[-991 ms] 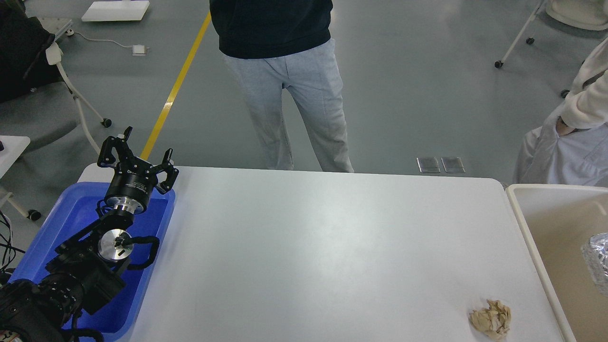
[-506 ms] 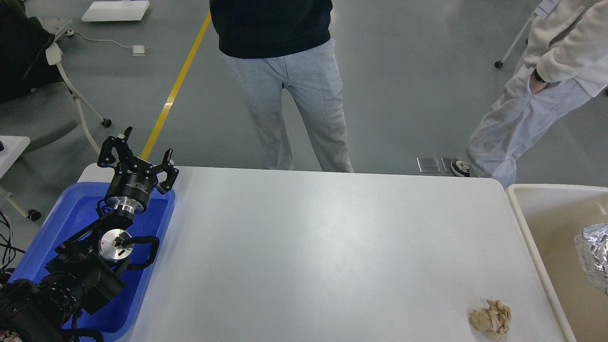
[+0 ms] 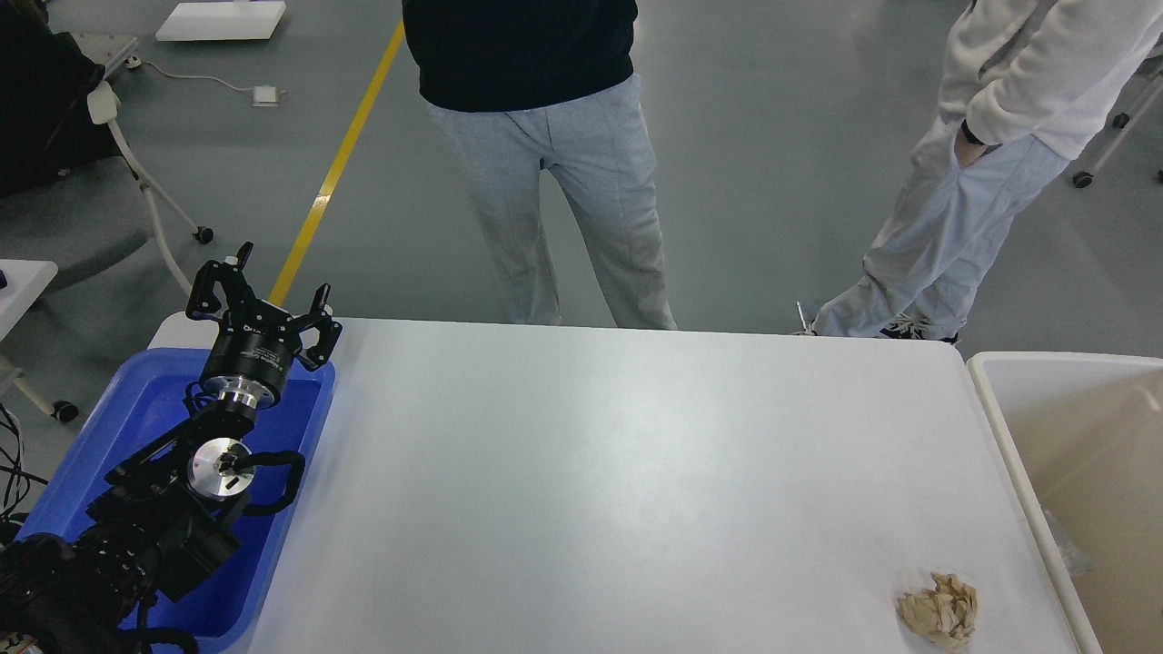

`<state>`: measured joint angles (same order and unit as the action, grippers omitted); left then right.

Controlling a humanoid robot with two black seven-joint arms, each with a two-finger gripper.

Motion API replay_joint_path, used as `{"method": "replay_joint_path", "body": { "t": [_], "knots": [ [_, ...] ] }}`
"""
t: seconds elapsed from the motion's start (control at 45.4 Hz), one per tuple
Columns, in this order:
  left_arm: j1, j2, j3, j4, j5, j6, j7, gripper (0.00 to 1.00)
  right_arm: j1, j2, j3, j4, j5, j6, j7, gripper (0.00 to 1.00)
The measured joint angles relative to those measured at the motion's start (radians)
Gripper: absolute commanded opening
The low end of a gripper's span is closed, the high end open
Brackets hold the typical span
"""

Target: Tidy desktop

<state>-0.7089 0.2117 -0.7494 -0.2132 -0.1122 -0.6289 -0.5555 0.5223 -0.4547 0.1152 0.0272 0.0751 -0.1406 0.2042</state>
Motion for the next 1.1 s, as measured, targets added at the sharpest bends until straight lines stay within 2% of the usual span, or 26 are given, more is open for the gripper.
{"method": "replay_joint_path", "body": {
  "t": [0.881,1.101],
  "knots": [
    [0.000,0.000,0.001,0.000,0.000,0.001,0.000,1.00,0.091,0.014,-0.042,-0.059,-0.018,-0.016,0.007,1.00],
    [0.000,0.000,0.001,0.000,0.000,0.001,0.000,1.00,0.213,0.028,-0.072,-0.063,-0.029,-0.014,0.007,1.00]
  ]
}}
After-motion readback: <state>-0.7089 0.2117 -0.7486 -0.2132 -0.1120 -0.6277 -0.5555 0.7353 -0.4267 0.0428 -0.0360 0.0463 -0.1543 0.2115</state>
